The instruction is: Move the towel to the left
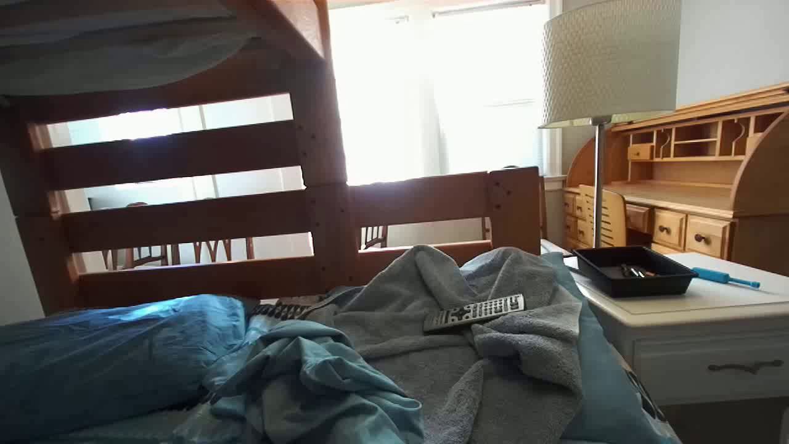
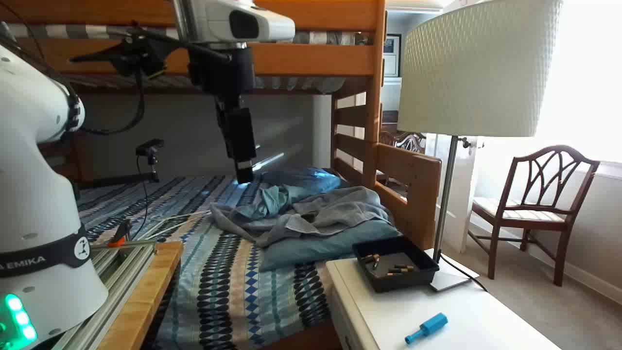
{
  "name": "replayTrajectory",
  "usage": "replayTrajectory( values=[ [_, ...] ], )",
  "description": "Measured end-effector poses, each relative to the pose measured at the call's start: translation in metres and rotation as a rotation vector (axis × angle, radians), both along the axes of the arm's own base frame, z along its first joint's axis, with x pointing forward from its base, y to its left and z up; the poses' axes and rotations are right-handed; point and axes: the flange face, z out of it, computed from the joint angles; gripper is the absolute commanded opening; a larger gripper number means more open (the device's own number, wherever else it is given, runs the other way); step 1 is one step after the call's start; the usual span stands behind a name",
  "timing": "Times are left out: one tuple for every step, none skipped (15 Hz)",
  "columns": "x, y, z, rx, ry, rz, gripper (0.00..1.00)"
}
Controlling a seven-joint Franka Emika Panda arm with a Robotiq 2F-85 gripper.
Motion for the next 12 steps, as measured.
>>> replayTrajectory(
  values=[
    [0.0000, 0.0000, 0.0000, 0.000, 0.000, 0.000, 1.00],
    [0.0001, 0.0002, 0.0001, 0.000, 0.000, 0.000, 1.00],
    [0.0001, 0.0001, 0.0001, 0.000, 0.000, 0.000, 1.00],
    [0.0001, 0.0001, 0.0001, 0.000, 0.000, 0.000, 1.00],
    [0.0001, 0.0002, 0.0001, -0.001, 0.000, 0.001, 1.00],
    [0.0001, 0.0002, 0.0001, -0.001, 0.000, 0.001, 1.00],
    [0.0001, 0.0002, 0.0001, 0.000, 0.000, 0.000, 1.00],
    [0.0001, 0.0002, 0.0001, -0.001, 0.000, 0.001, 1.00],
    [0.0001, 0.0002, 0.0001, -0.001, 0.000, 0.001, 1.00],
    [0.0001, 0.0002, 0.0001, -0.001, 0.000, 0.001, 1.00],
    [0.0001, 0.0002, 0.0001, -0.001, 0.000, 0.001, 1.00],
    [0.0001, 0.0002, 0.0001, -0.001, 0.000, 0.001, 1.00]
  ],
)
